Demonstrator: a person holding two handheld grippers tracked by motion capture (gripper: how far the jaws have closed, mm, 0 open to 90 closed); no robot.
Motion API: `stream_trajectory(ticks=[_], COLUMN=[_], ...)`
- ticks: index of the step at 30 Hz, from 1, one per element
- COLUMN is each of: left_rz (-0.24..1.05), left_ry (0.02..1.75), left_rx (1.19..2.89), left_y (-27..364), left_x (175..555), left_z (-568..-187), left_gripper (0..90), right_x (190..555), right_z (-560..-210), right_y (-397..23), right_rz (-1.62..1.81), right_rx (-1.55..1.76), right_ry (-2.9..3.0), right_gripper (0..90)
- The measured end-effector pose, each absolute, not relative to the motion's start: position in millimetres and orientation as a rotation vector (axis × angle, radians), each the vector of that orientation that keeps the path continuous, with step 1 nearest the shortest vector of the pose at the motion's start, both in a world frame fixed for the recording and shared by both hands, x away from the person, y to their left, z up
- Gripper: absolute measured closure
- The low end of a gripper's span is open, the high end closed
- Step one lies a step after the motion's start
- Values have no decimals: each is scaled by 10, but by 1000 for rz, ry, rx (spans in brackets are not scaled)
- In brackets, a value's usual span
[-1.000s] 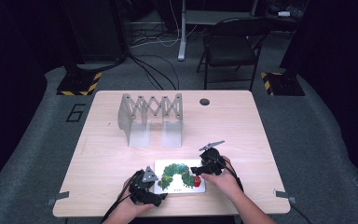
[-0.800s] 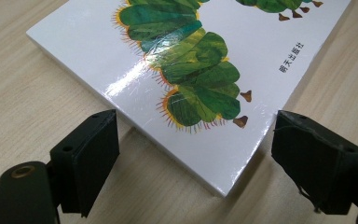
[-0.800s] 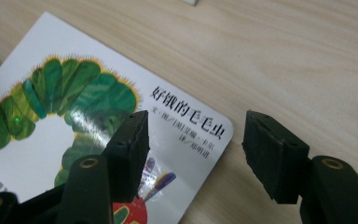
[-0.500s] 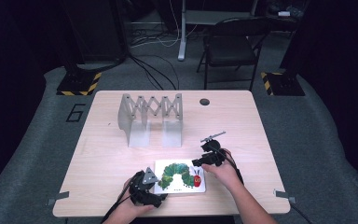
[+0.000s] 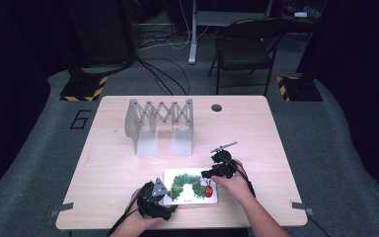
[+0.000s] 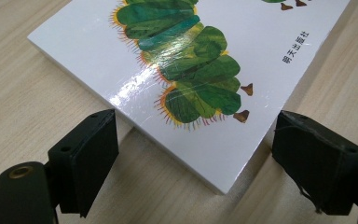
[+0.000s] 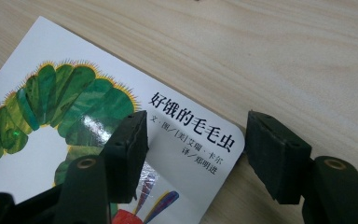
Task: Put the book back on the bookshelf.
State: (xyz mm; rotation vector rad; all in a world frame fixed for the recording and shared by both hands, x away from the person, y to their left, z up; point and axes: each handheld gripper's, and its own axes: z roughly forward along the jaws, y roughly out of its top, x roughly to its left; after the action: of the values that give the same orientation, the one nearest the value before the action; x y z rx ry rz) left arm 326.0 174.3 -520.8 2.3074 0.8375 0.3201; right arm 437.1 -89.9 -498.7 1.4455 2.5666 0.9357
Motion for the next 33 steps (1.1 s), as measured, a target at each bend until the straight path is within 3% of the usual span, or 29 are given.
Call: stream_trajectory(ticks=[7, 33], left_rz=[315, 311], left_ry=[832, 835], left_rx=[2309, 2310], left_y=[1726, 1719], left_x=[3253, 3246], left_z=[-5220, -5222], left_gripper=[99, 84], right_x=[4373, 4362], right_z=[-4982, -4989], right_y=[-915, -909], right_rz=[948, 921], right_rx=[1447, 1488], right_ry=[2566, 2561], right_gripper=[398, 413])
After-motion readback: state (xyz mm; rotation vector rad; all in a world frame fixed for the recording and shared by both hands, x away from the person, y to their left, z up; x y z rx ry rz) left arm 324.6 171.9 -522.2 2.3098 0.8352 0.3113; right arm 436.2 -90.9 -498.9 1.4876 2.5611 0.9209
